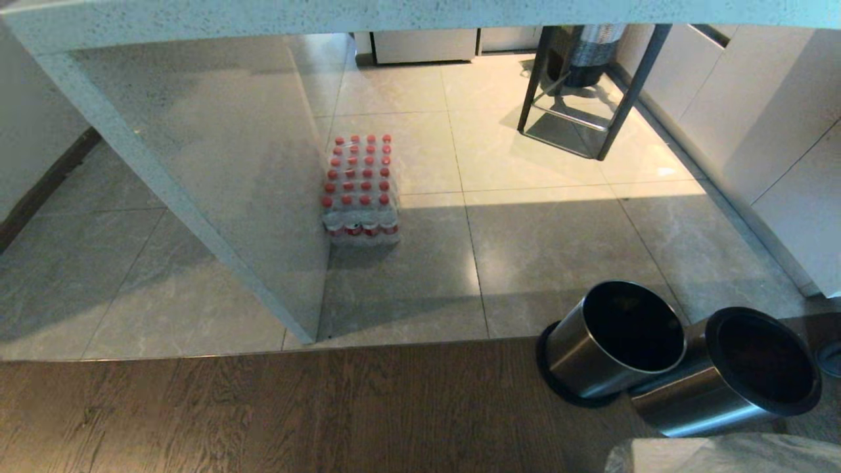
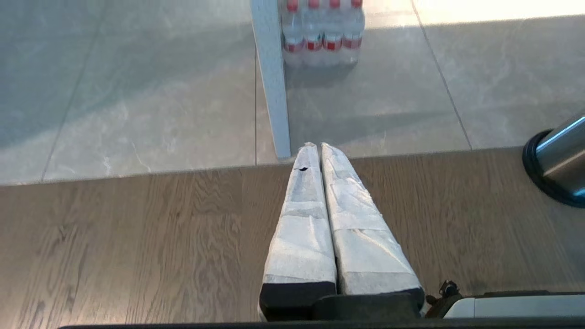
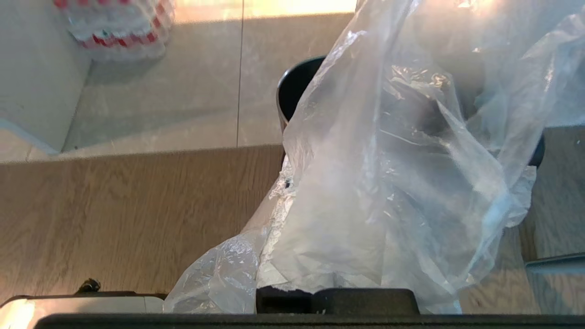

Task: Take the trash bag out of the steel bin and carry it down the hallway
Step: Put the trash bag at the door

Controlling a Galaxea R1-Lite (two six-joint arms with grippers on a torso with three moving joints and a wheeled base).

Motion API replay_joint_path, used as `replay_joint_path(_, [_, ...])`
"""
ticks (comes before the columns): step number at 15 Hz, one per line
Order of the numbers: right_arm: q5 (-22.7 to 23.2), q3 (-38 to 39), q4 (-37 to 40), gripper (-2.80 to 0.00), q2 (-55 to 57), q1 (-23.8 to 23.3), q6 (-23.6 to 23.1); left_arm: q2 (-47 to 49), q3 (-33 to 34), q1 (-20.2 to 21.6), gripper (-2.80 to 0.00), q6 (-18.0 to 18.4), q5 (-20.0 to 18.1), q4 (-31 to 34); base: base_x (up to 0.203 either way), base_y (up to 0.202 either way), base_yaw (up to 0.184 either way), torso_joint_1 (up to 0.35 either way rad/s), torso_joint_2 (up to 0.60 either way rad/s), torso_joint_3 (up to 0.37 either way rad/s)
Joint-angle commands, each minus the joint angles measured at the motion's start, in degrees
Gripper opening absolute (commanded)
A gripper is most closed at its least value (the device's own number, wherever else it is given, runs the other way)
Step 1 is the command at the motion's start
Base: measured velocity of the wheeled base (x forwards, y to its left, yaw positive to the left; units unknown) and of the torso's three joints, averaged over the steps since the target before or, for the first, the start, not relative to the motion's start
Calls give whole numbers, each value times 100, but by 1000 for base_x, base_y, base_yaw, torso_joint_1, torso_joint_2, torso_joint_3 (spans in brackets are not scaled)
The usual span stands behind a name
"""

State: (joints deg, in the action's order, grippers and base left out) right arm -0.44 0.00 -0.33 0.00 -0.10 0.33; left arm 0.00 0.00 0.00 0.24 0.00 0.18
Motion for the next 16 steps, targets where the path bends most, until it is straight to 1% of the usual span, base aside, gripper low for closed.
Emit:
replay_joint_path(1, [0,9,-2,-280,9,1,2,0,0,0,-280,2,0,-1,0,0,0,3,-2,198])
replay_joint_path(16, [0,9,-2,-280,9,1,2,-9,0,0,-280,2,0,-1,0,0,0,3,3,202])
